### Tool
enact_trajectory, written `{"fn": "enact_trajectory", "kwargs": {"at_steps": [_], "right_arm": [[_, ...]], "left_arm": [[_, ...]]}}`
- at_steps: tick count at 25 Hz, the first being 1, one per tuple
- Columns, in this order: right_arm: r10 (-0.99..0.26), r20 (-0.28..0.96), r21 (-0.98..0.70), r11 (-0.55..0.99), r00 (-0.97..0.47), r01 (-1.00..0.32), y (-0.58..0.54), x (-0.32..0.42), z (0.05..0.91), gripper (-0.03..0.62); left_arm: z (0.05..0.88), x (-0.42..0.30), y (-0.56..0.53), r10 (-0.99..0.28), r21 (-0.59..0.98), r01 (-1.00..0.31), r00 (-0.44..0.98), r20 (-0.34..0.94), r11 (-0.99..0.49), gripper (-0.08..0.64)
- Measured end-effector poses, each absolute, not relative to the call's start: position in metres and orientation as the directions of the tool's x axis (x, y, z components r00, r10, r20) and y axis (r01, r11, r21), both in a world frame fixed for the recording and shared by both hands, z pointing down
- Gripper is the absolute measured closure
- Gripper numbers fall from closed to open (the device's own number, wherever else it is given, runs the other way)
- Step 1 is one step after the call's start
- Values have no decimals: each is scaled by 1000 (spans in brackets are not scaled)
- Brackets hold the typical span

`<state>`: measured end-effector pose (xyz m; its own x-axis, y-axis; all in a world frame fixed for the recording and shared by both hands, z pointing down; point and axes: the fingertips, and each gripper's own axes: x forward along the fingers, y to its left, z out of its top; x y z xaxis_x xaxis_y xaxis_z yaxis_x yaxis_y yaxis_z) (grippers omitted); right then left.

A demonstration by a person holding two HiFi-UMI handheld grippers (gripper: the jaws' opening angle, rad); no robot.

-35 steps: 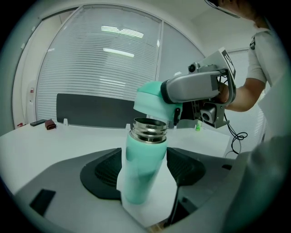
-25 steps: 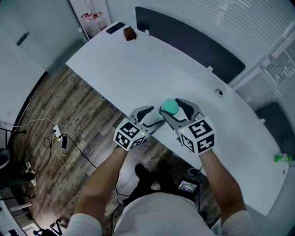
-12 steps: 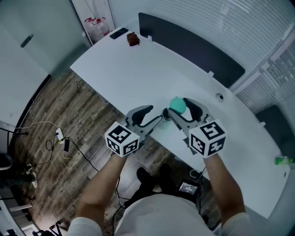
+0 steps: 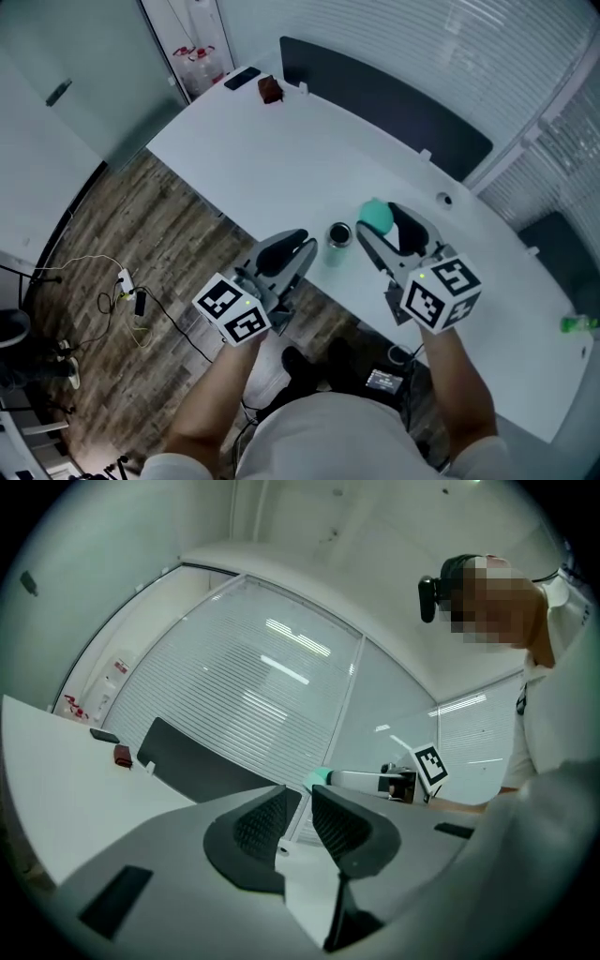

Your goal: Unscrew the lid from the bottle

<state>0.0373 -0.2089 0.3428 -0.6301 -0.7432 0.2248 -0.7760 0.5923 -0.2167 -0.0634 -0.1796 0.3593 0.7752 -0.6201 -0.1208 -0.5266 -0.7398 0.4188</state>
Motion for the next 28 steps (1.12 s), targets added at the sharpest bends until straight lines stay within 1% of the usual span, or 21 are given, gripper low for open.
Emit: {"fn": "enact_trajectory", "kwargs": {"at_steps": [7, 17, 28], "right_arm": [[-748, 155, -343, 572, -645, -745, -192, 49, 324, 313], [-773, 118, -374, 547, -624, -749, -166, 64, 310, 311], [-783, 98, -432, 522, -614, -735, -139, 85, 313, 311]], "left_arm": [[343, -69, -149, -633, 473, -500, 754, -174, -726, 471], [324, -79, -120, -641, 504, -476, 735, -222, -721, 471], [330, -90, -91, -647, 536, -469, 735, -203, -702, 471]]}}
